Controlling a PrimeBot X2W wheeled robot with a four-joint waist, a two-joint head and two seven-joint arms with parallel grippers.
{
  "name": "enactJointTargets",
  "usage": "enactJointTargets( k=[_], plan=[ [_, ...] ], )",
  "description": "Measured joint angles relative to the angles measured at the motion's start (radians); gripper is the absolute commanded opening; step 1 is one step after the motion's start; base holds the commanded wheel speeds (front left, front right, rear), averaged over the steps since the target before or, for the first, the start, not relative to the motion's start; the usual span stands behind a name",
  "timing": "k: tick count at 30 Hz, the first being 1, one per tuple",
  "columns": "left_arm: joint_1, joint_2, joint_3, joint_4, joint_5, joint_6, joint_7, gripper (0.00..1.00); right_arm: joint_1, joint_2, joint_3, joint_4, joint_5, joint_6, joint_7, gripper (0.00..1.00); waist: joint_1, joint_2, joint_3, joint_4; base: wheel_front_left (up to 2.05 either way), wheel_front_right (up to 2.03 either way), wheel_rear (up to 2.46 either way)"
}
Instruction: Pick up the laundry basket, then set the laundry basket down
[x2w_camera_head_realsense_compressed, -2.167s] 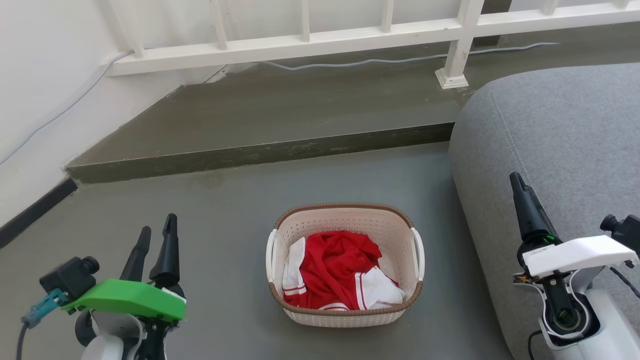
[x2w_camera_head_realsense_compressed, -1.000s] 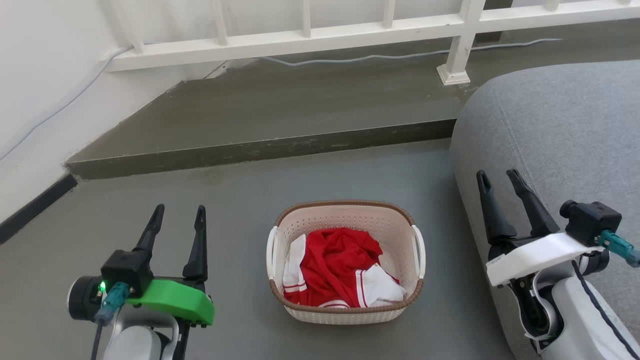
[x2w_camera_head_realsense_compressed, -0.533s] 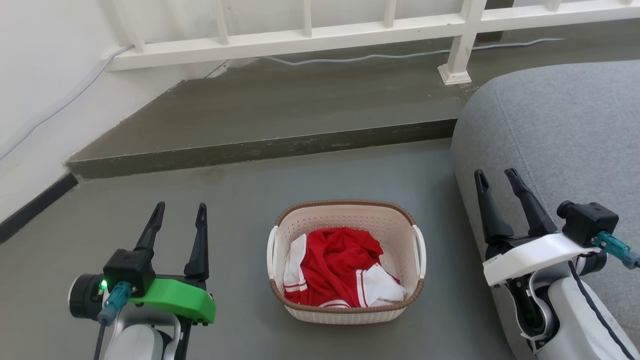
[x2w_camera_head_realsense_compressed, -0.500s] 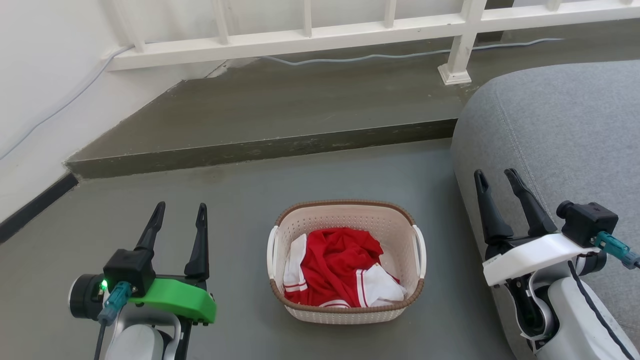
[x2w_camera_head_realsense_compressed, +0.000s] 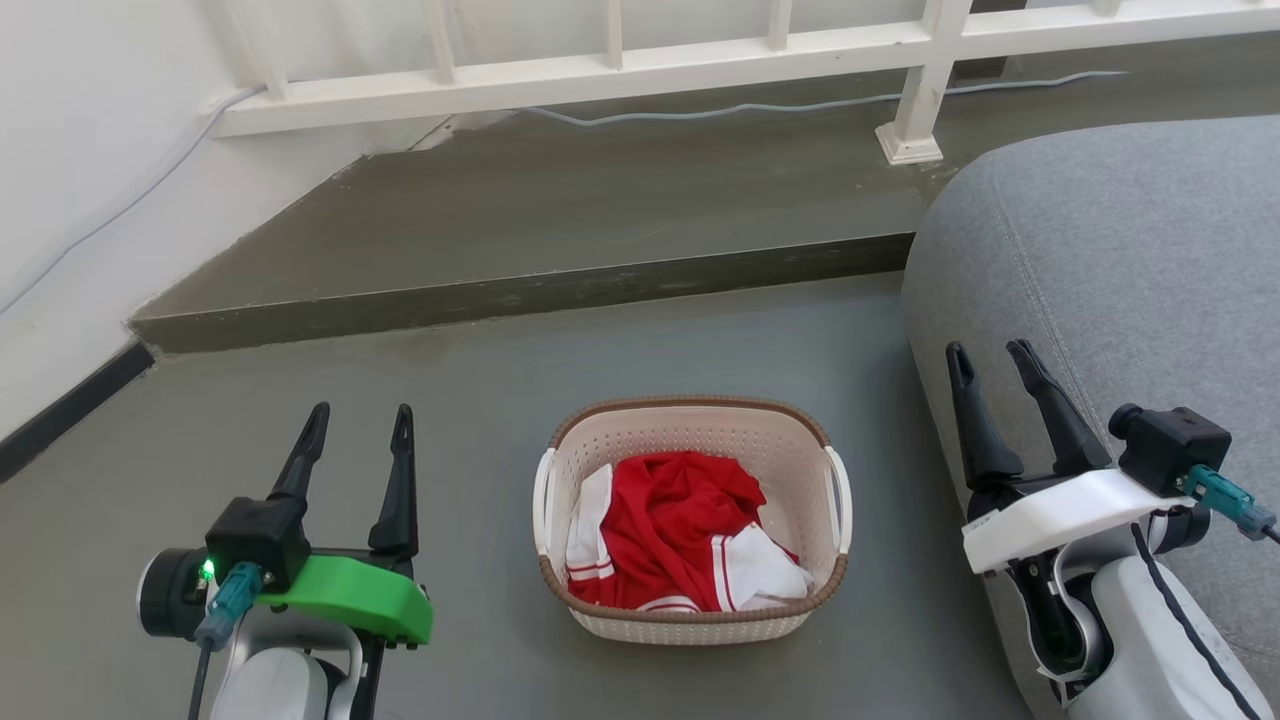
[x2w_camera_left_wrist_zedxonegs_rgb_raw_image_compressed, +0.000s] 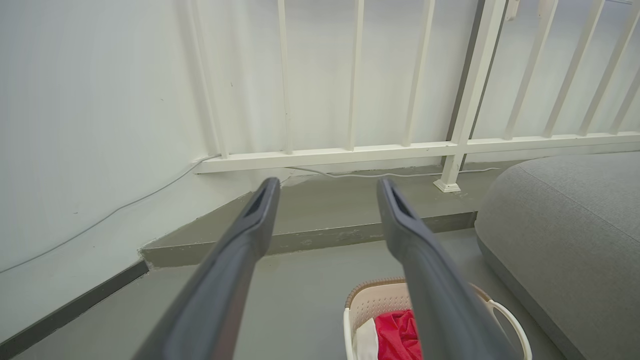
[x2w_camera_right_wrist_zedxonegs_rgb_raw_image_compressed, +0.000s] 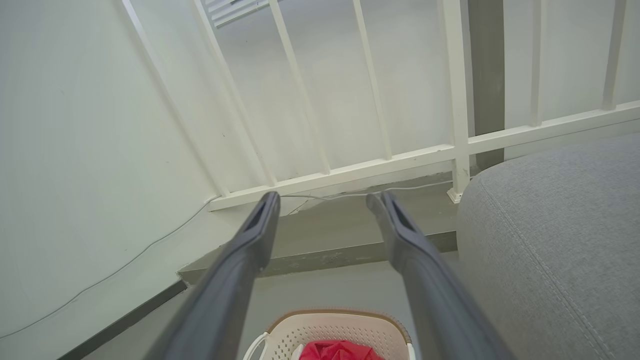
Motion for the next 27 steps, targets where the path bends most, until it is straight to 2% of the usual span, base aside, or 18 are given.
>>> enactJointTargets(
  k=[12, 27],
  plan=[
    [-0.001, -0.003, 0.019, -0.007, 0.000, -0.012, 0.000, 1.00, 0.000, 0.005, -0.008, 0.002, -0.015, 0.004, 0.000, 1.00, 0.0000, 0.0000, 0.025, -0.003, 0.00, 0.00, 0.00],
    [-0.055, -0.006, 0.022, -0.024, 0.009, -0.034, 0.000, 1.00, -0.030, 0.012, -0.031, -0.006, -0.018, 0.010, 0.000, 1.00, 0.0000, 0.0000, 0.129, -0.013, 0.00, 0.00, 0.00]
  ],
)
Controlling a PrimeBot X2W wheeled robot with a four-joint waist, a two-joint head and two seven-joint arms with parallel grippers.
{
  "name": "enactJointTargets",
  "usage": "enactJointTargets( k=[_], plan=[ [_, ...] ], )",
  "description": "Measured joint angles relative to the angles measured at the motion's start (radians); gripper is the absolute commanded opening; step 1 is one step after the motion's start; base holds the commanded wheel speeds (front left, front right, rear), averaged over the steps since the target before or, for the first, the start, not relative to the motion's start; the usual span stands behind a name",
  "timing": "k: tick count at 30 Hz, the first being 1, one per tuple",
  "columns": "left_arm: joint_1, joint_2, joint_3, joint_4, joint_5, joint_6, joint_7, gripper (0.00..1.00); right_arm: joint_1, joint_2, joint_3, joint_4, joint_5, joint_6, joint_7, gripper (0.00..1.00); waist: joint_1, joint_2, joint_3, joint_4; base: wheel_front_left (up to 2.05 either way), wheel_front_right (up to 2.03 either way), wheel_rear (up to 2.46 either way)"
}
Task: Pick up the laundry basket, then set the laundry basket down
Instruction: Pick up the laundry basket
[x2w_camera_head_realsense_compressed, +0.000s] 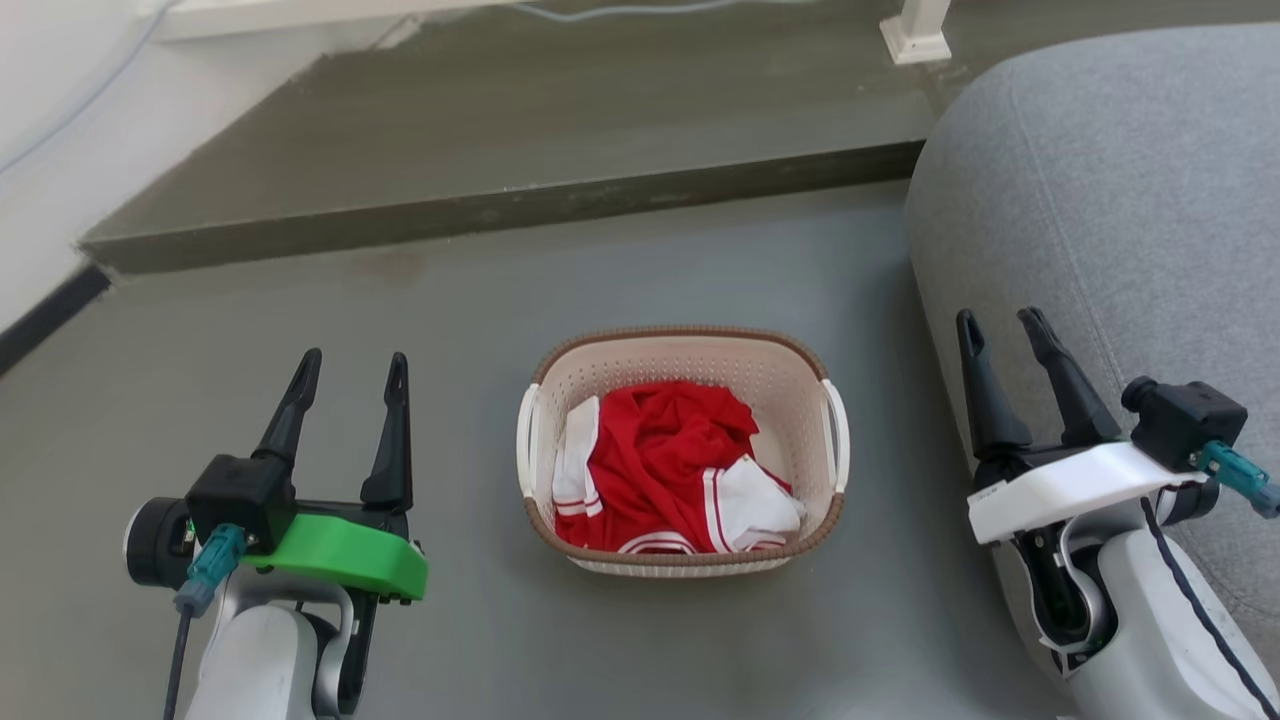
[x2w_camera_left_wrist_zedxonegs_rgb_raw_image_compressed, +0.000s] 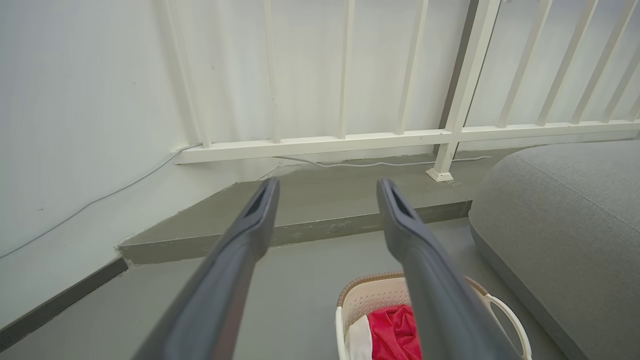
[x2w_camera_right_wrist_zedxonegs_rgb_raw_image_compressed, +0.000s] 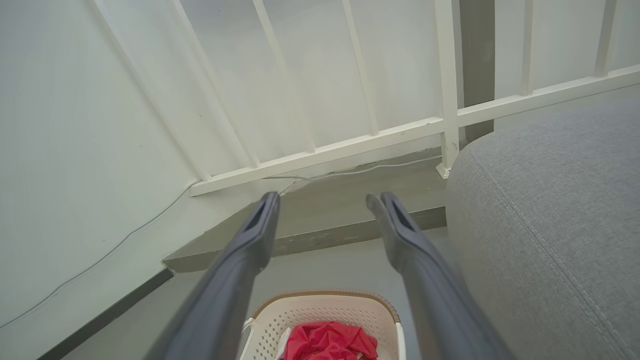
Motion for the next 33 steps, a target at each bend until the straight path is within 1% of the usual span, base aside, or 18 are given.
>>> enactJointTargets(
  k=[5, 19, 33],
  plan=[
    [-0.012, -0.001, 0.000, -0.002, 0.000, -0.006, 0.000, 1.00, -0.020, 0.004, -0.008, -0.002, -0.002, 0.003, 0.000, 1.00, 0.0000, 0.0000, 0.045, -0.004, 0.00, 0.00, 0.00],
    [-0.110, -0.003, 0.001, -0.004, 0.000, -0.026, 0.000, 1.00, -0.107, 0.022, -0.027, 0.007, -0.007, 0.008, 0.000, 1.00, 0.0000, 0.0000, 0.188, -0.018, 0.00, 0.00, 0.00],
    [-0.202, -0.006, -0.002, 0.053, 0.000, -0.036, 0.000, 1.00, -0.188, 0.025, -0.046, 0.052, -0.011, 0.009, 0.000, 1.00, 0.0000, 0.0000, 0.309, -0.030, 0.00, 0.00, 0.00]
  ],
)
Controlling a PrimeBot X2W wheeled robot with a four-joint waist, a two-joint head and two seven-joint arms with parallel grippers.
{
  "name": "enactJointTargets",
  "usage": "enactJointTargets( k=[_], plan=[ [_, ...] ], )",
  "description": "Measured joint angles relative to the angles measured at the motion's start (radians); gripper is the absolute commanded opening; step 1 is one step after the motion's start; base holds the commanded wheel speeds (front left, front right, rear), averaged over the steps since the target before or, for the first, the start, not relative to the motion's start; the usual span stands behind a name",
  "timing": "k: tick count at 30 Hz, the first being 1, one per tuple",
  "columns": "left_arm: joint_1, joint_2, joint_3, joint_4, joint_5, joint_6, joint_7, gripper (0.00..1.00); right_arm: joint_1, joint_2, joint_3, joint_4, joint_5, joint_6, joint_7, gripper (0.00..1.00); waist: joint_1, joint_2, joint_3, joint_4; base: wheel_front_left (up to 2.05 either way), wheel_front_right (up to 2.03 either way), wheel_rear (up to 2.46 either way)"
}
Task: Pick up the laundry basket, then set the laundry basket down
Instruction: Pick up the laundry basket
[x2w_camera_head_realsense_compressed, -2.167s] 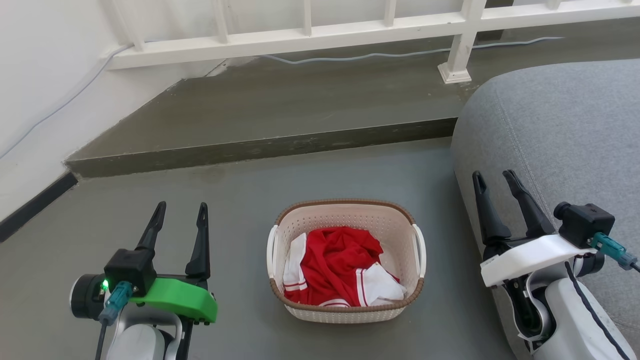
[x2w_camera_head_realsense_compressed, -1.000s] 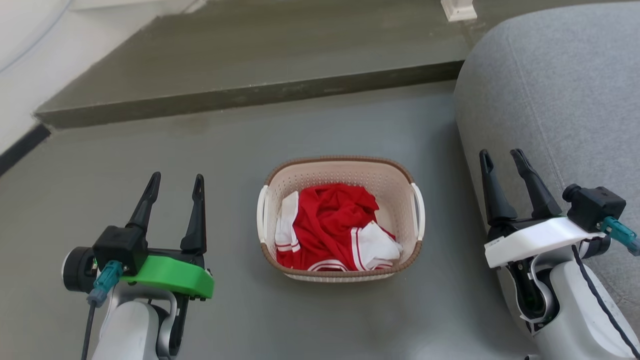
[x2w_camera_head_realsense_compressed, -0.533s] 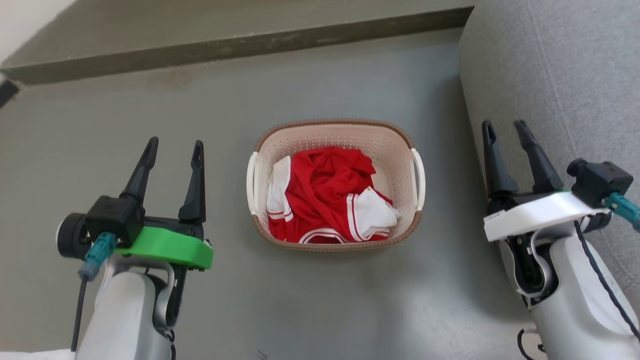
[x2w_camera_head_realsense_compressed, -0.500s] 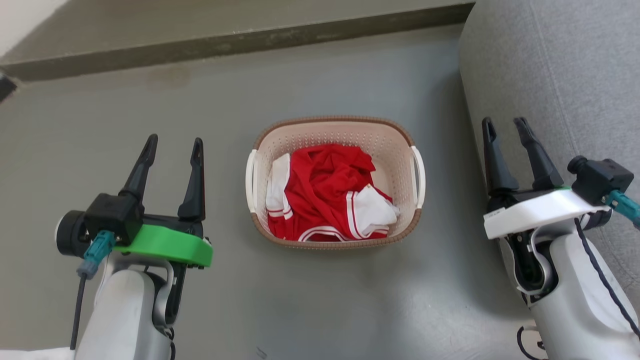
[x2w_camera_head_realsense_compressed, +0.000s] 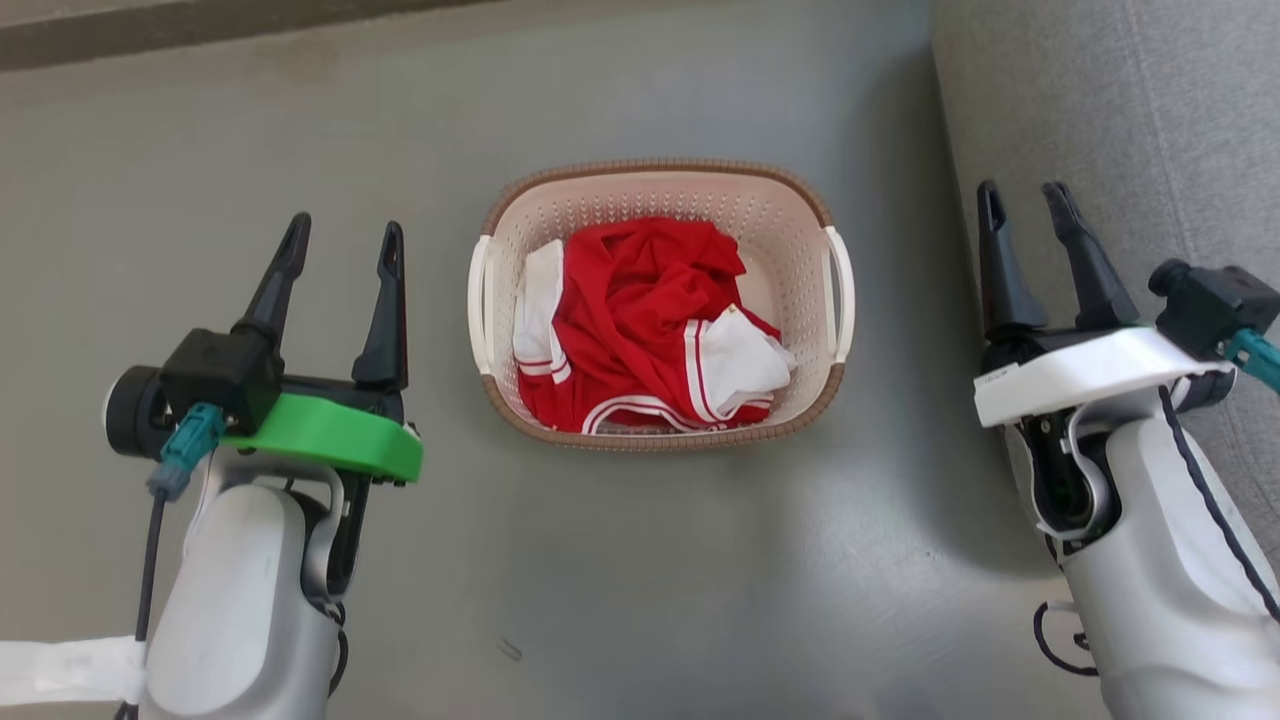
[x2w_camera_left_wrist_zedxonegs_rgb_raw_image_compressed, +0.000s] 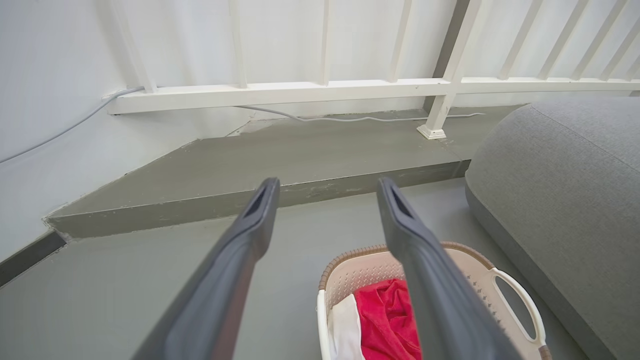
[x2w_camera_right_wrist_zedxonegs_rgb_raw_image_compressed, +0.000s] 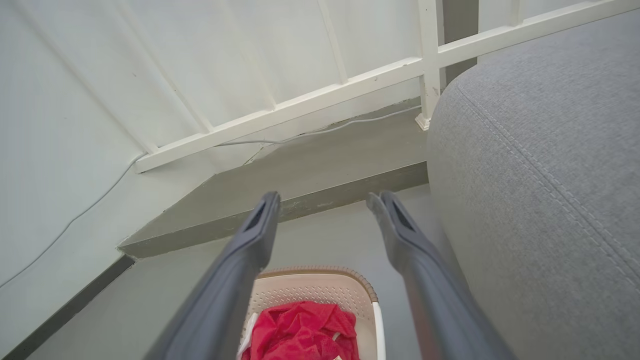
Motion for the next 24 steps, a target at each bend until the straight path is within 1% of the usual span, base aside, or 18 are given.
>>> enactJointTargets(
  k=[3, 5, 11, 21, 24],
  plan=[
    [-0.026, 0.000, 0.000, 0.007, 0.000, -0.001, 0.000, 1.00, -0.029, 0.000, -0.001, 0.015, -0.006, 0.007, 0.000, 1.00, 0.0000, 0.0000, 0.028, 0.000, 0.00, 0.00, 0.00],
    [-0.047, 0.000, -0.001, 0.014, 0.001, -0.008, 0.000, 1.00, -0.045, 0.000, -0.005, 0.025, -0.006, 0.007, -0.001, 1.00, 0.0001, 0.0000, 0.048, 0.000, 0.00, 0.00, 0.00],
    [-0.102, -0.002, -0.005, 0.048, 0.002, -0.009, 0.000, 1.00, -0.090, 0.000, -0.016, 0.065, -0.006, 0.008, -0.001, 1.00, 0.0001, 0.0000, 0.109, 0.003, 0.00, 0.00, 0.00],
    [-0.204, 0.002, -0.028, 0.142, 0.012, -0.018, 0.000, 1.00, -0.193, 0.001, 0.003, 0.138, -0.006, 0.010, -0.001, 1.00, 0.0001, 0.0000, 0.215, 0.005, 0.00, 0.00, 0.00],
    [-0.236, 0.002, -0.026, 0.177, 0.012, -0.018, 0.000, 1.00, -0.225, 0.002, 0.010, 0.165, -0.006, 0.016, -0.001, 1.00, 0.0002, 0.0000, 0.248, 0.006, 0.00, 0.00, 0.00]
  ],
)
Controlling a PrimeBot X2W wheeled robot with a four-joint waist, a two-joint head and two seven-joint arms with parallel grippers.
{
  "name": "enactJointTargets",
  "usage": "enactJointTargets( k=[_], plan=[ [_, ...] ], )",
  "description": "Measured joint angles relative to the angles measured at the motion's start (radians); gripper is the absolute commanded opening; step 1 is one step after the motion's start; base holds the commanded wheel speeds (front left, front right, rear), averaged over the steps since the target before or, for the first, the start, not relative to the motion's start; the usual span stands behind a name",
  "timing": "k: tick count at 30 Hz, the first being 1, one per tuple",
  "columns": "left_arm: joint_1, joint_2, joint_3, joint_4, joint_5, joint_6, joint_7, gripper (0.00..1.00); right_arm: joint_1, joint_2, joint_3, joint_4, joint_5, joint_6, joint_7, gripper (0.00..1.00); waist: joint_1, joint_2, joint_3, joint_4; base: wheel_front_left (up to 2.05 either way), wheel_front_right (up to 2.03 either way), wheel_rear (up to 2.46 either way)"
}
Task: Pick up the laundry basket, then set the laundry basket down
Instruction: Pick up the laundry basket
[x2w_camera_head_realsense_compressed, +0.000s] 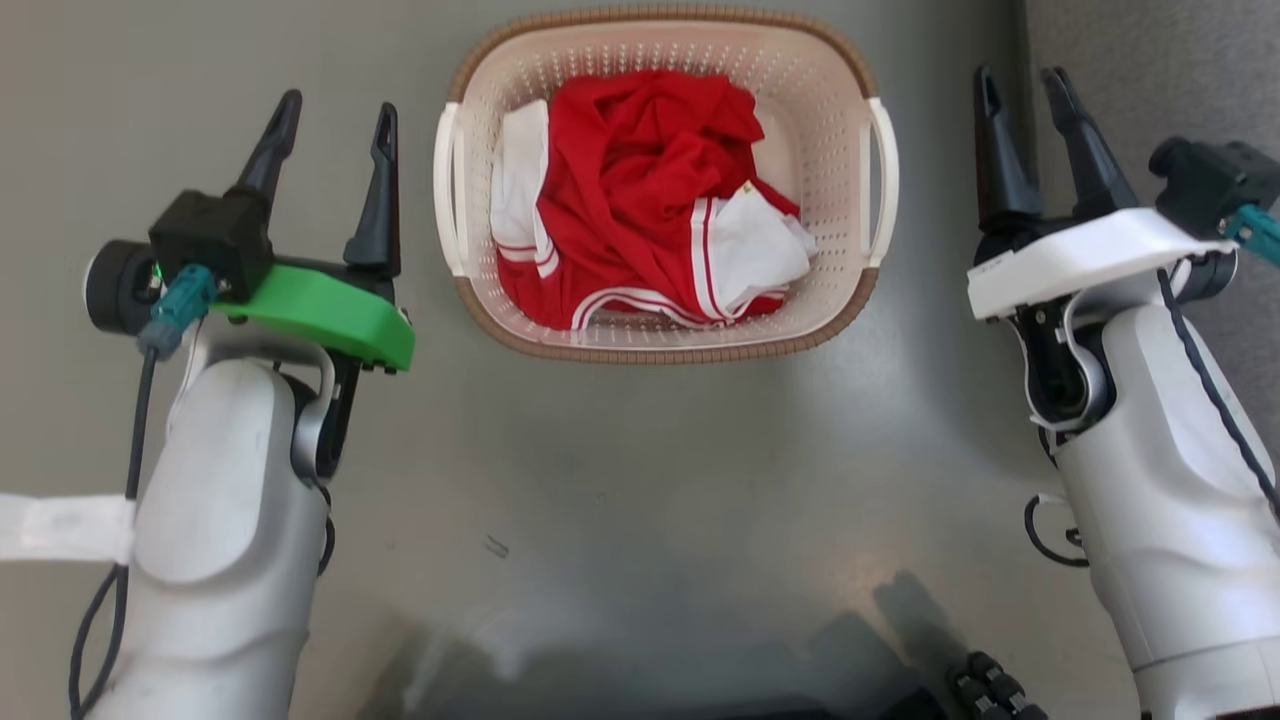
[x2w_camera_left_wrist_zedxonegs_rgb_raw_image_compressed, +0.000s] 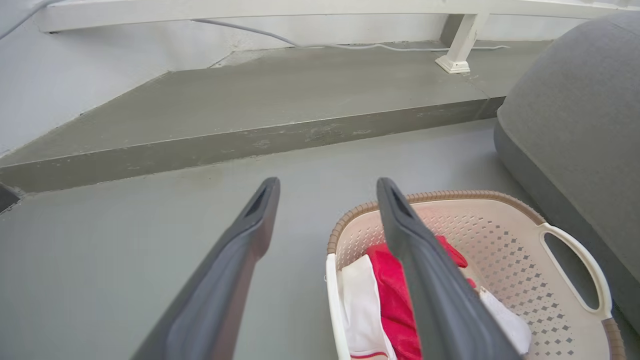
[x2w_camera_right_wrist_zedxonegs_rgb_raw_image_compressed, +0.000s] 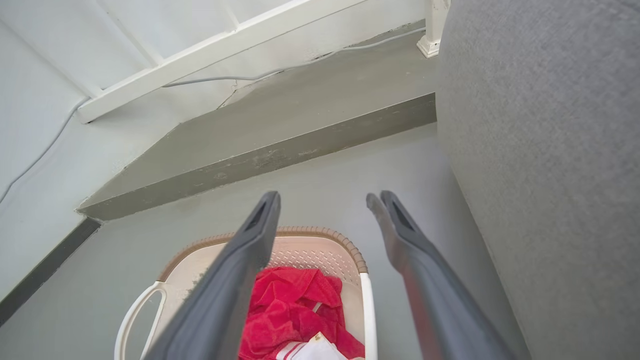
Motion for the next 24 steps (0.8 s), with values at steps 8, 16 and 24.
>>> enactJointTargets(
  k=[8, 16, 24],
  plan=[
    [-0.085, -0.001, -0.006, 0.113, -0.004, -0.003, -0.001, 1.00, -0.069, 0.003, 0.013, 0.094, 0.000, 0.000, 0.000, 1.00, -0.0001, 0.0000, 0.080, 0.001, 0.00, 0.00, 0.00],
    [-0.174, -0.004, -0.035, 0.195, -0.013, -0.008, -0.001, 1.00, -0.139, 0.005, 0.024, 0.191, -0.001, 0.001, 0.000, 1.00, -0.0001, 0.0000, 0.146, 0.005, 0.00, 0.00, 0.00],
    [-0.248, -0.008, -0.063, 0.264, -0.030, -0.008, -0.001, 1.00, -0.214, 0.012, 0.024, 0.280, 0.002, 0.001, 0.000, 1.00, -0.0001, 0.0000, 0.205, 0.011, 0.00, 0.00, 0.00]
  ],
)
